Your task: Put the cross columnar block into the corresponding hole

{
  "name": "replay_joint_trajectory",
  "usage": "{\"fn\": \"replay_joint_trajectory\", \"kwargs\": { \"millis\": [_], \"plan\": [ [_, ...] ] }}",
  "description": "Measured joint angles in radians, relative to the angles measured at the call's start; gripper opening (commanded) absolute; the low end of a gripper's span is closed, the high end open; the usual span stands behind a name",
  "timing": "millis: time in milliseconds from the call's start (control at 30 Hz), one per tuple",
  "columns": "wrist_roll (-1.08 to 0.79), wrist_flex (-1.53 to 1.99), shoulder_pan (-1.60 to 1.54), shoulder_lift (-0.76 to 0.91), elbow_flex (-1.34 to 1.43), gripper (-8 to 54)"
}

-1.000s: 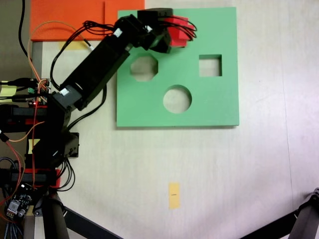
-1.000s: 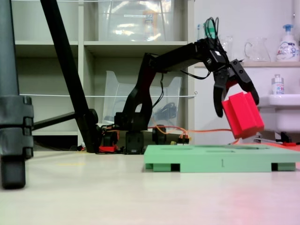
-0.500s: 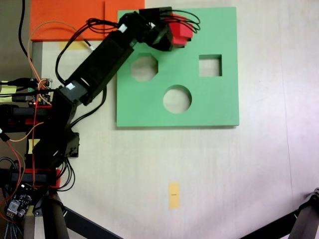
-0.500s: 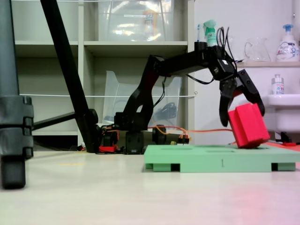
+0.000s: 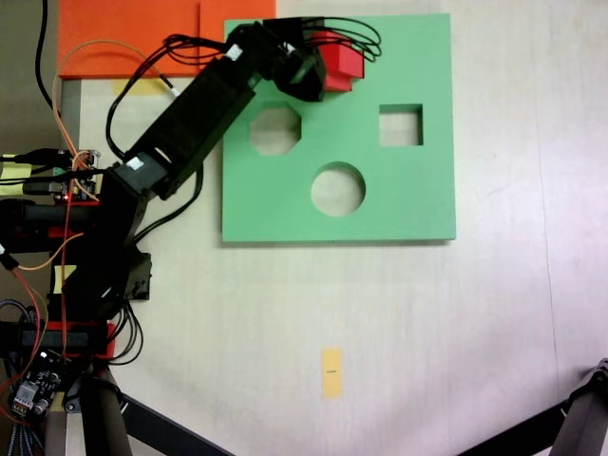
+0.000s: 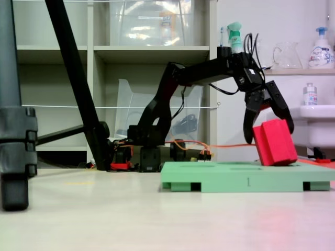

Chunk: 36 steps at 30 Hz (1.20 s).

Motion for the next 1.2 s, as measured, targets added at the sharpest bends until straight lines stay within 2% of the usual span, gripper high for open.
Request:
{"fn": "replay_joint_trajectory", "kwargs": {
  "millis": [500,567,800,867,967,1100,1133,1200],
  "plan": [
    [-0.005,0.008,-0.011,-0.106,-0.091,17.2],
    [-0.005,0.011,-0.011,-0.118,-0.104,19.2],
    [-0.005,0.020,0.005,-0.196,-0.196,20.1],
    [-0.005,0.023,0.005,-0.227,-0.239,23.6],
    [-0.005,0.051,0.015,-0.282,-0.314,32.2],
    [-0.005,0.066,0.012,-0.318,-0.347,50.4],
    [-0.008,0.061,0.012,-0.325,-0.348,52.4],
    [-0.020,0.060,0.011,-0.328,-0.345,52.4]
  ]
}}
